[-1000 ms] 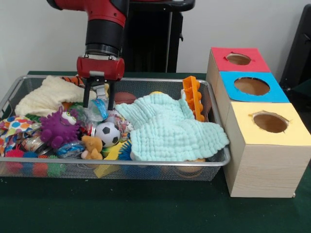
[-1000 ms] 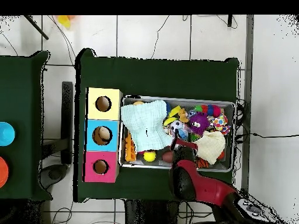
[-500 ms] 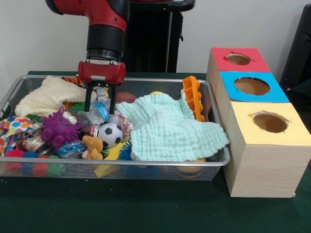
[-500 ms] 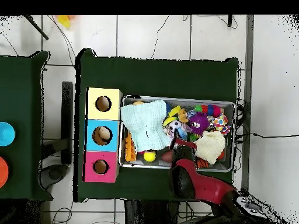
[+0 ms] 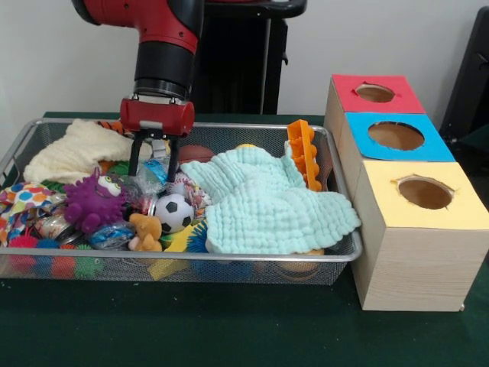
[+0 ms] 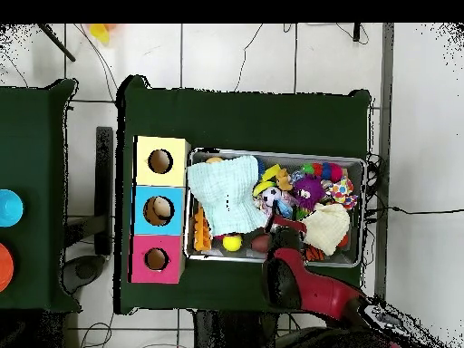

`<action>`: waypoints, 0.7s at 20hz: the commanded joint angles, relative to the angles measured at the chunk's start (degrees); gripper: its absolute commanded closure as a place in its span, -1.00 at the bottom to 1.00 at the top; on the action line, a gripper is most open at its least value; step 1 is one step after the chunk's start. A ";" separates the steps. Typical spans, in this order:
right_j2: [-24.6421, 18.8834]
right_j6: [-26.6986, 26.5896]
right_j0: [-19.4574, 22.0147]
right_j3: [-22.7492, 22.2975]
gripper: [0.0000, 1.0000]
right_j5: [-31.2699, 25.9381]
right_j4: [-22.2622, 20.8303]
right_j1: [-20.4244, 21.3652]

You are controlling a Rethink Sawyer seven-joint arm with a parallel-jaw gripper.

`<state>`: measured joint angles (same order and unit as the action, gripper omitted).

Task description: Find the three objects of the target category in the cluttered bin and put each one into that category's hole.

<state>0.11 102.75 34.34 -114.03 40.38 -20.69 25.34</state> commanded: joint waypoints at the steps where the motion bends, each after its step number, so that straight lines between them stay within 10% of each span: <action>1: -0.79 9.01 -1.85 5.78 -1.00 0.72 3.15 -5.18; 10: 0.58 8.74 -2.62 7.04 -1.00 1.70 2.68 -7.87; 11: 0.94 8.71 -2.83 6.93 1.00 2.31 2.83 -8.03; 14: 1.29 9.26 -3.00 6.48 1.00 4.14 3.81 -8.28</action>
<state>2.92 102.75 32.52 -113.83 41.98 -19.80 21.27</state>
